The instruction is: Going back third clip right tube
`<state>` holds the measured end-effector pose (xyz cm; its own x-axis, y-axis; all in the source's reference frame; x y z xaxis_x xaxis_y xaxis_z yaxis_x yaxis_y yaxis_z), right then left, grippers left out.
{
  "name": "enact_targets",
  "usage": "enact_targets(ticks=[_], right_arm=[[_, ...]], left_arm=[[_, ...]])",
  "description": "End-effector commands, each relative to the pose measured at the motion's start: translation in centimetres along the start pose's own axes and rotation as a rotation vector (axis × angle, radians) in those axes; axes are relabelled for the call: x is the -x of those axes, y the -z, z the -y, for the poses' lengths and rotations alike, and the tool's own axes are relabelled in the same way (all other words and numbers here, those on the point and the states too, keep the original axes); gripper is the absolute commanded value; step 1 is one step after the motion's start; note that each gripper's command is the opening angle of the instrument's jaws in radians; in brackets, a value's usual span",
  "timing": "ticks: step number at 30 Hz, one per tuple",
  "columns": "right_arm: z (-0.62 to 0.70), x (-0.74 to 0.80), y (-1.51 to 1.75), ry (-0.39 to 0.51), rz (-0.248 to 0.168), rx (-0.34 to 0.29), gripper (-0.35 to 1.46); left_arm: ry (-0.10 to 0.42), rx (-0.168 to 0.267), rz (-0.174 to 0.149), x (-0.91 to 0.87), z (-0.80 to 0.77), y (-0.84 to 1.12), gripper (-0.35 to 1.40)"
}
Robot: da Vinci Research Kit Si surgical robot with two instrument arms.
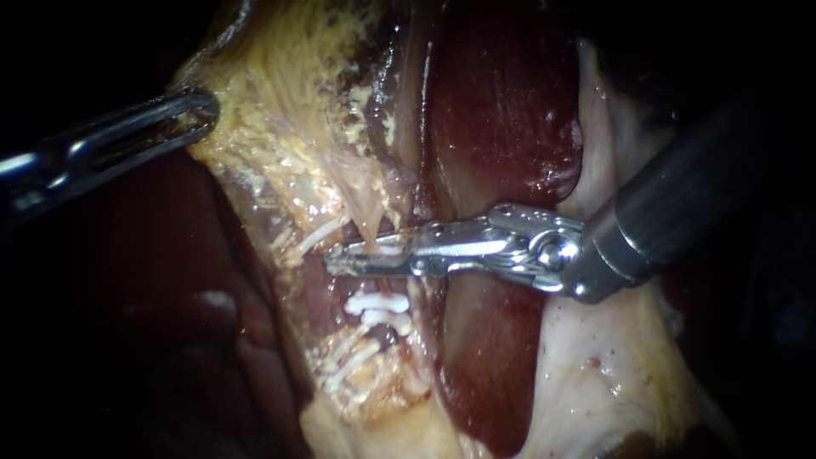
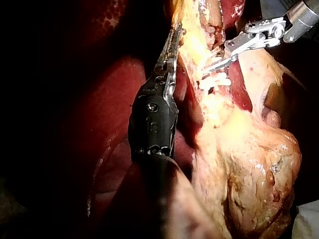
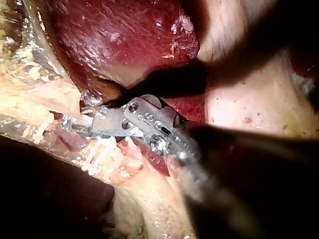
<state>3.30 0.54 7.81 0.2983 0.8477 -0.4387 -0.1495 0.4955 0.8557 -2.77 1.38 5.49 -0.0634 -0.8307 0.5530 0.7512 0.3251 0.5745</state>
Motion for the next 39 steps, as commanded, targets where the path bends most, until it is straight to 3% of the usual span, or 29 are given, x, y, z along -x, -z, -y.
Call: enact_targets(ticks=[1, 5, 9, 13, 20, 30, 39], right_arm=[[0.00, 0.00, 0.00, 0.000, 0.000, 0.000, -0.35], [0.00, 0.00, 0.00, -0.005, 0.000, 0.000, -0.35], [-0.01, 0.00, 0.00, -0.005, 0.000, 0.000, 0.32], [-0.03, -0.01, 0.01, 0.018, -0.005, 0.004, 0.53], [-0.06, -0.02, 0.02, 0.076, -0.028, 0.043, 0.60], [0.08, 0.00, 0.08, 0.154, -0.021, 0.005, 0.60], [0.10, 0.04, 0.11, 0.204, -0.018, -0.012, 0.60]], left_arm=[[0.000, 0.000, 0.000, 0.00, 0.00, 0.00, -0.35], [0.000, 0.000, 0.000, 0.00, 0.01, 0.01, -0.35], [0.000, 0.000, 0.000, 0.00, 0.01, 0.01, -0.35], [0.000, 0.001, 0.000, 0.00, 0.01, 0.01, -0.35], [0.000, 0.001, 0.000, 0.00, 0.02, 0.02, -0.35], [0.000, 0.002, 0.000, 0.00, 0.02, 0.02, -0.35], [0.000, 0.002, 0.001, -0.01, 0.02, 0.01, -0.35]])
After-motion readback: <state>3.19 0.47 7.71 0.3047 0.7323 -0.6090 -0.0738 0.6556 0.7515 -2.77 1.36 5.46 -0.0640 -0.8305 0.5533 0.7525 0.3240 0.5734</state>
